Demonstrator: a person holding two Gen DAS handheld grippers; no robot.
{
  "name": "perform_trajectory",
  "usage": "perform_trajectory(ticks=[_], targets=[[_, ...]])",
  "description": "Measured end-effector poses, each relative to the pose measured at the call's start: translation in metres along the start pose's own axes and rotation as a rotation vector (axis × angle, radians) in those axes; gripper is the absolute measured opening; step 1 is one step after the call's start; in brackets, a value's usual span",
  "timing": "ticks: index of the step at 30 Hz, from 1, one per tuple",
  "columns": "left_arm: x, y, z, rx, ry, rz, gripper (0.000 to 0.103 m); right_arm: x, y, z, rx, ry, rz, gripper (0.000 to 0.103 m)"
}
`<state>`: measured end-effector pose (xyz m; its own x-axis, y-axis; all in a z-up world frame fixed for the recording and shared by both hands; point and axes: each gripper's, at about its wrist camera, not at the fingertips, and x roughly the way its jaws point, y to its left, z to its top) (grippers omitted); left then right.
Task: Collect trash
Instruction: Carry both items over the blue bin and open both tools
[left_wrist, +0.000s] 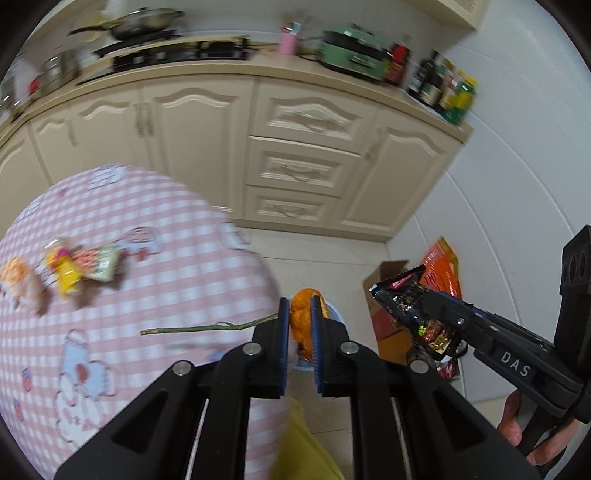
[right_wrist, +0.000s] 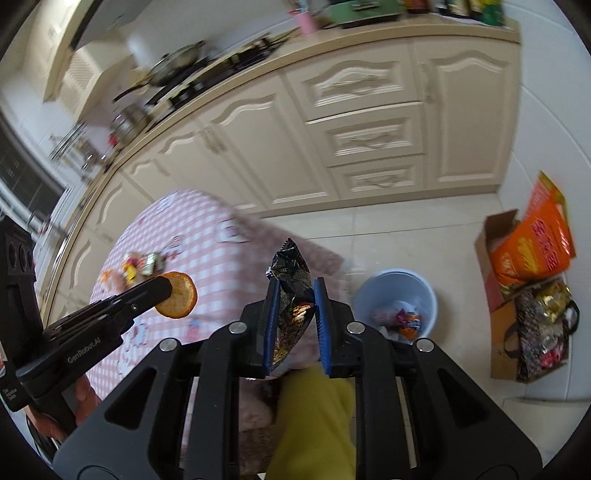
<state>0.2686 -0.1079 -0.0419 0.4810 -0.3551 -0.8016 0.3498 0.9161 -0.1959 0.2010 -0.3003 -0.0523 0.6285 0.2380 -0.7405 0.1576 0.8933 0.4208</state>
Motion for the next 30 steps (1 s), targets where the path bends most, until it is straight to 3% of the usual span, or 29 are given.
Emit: perform_trajectory(ticks=[10,13,15,19,25,27,28,29,30], targets=[[0.064,-0.090,0.004,0.144,0.095,-0.055,0.011,-0.008,-0.091,-0.006,0.154,0.002,-0.086,0.019],[0.080,-0.108,0.005,0.176,0.084,-0.022,0.017,-0.006,-0.111,-0.011,0.185,0.022,-0.112,0.019],[0.090,-0.114,0.003,0.196,0.080,0.013,0.023,-0.004,-0.121,-0.014,0.204,0.031,-0.130,0.019],[0.104,-0.108,0.002,0.194,0.123,0.016,0.023,0.003,-0.131,-0.018,0.224,0.055,-0.146,0.019],[0.097,-0.082,0.001,0.158,0.115,0.051,0.027,0.031,-0.119,-0.006,0.224,0.085,-0.118,0.022],[0.089,-0.069,0.002,0.144,0.103,0.063,0.032,0.039,-0.109,0.004,0.225,0.085,-0.107,0.031],[0.087,-0.065,0.003,0.138,0.099,0.068,0.036,0.041,-0.104,0.008,0.221,0.087,-0.099,0.061],[0.083,-0.058,0.005,0.125,0.091,0.076,0.038,0.042,-0.098,0.011,0.212,0.078,-0.097,0.072],[0.081,-0.052,0.006,0.114,0.086,0.080,0.043,0.038,-0.089,0.014,0.189,0.038,-0.108,0.072]])
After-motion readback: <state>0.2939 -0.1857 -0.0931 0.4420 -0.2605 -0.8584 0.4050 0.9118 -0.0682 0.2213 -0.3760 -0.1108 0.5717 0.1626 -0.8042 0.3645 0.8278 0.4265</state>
